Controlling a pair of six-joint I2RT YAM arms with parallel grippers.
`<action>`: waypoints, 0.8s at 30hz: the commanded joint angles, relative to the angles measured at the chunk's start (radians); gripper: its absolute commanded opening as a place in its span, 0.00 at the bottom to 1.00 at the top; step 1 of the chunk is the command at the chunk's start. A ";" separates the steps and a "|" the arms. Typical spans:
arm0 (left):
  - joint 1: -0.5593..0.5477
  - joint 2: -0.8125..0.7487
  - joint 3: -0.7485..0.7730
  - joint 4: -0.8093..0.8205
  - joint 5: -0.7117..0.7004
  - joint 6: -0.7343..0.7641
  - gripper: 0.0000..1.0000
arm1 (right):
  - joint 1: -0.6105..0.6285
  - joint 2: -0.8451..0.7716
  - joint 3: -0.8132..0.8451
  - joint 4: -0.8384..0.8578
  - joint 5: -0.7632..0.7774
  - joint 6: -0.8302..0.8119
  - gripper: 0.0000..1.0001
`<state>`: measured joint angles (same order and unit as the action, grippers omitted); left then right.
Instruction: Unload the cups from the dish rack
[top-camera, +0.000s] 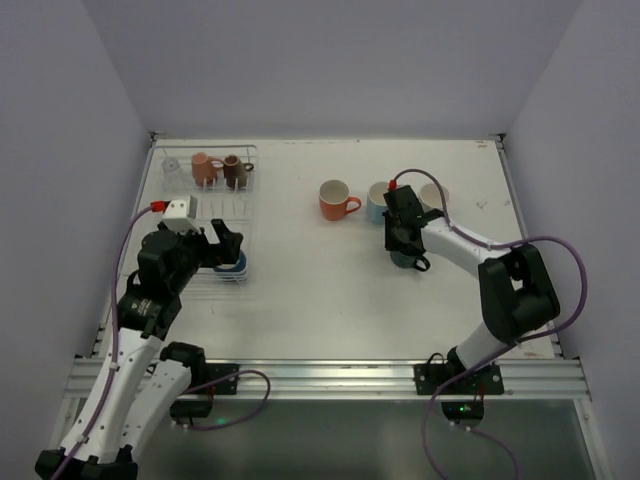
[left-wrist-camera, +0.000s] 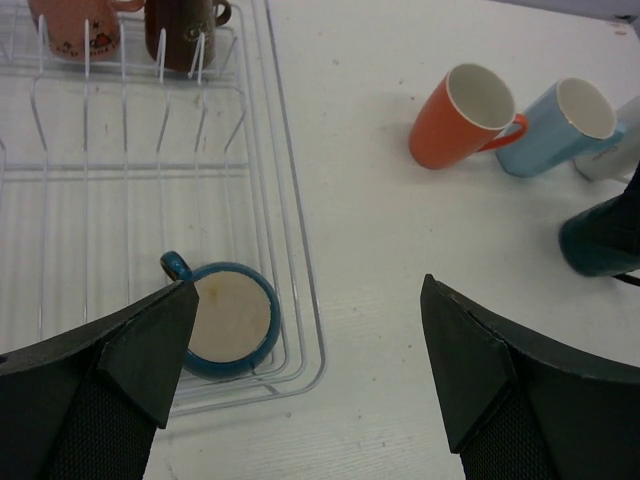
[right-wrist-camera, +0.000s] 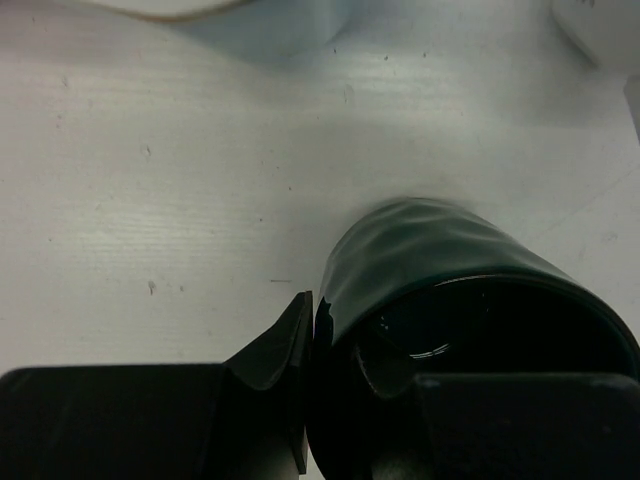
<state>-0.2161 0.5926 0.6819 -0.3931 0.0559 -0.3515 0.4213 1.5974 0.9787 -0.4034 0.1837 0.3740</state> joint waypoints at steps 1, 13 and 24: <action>0.004 0.045 0.010 -0.050 -0.096 -0.001 1.00 | -0.001 0.012 0.100 0.040 0.059 -0.050 0.00; 0.004 0.207 0.036 -0.182 -0.082 -0.083 1.00 | -0.001 -0.034 0.046 0.106 -0.012 -0.034 0.72; 0.003 0.415 0.094 -0.202 -0.177 -0.095 1.00 | 0.086 -0.321 -0.051 0.153 -0.107 0.005 0.83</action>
<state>-0.2161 0.9333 0.7330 -0.5842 -0.0669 -0.4324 0.4679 1.3380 0.9585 -0.3050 0.1169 0.3561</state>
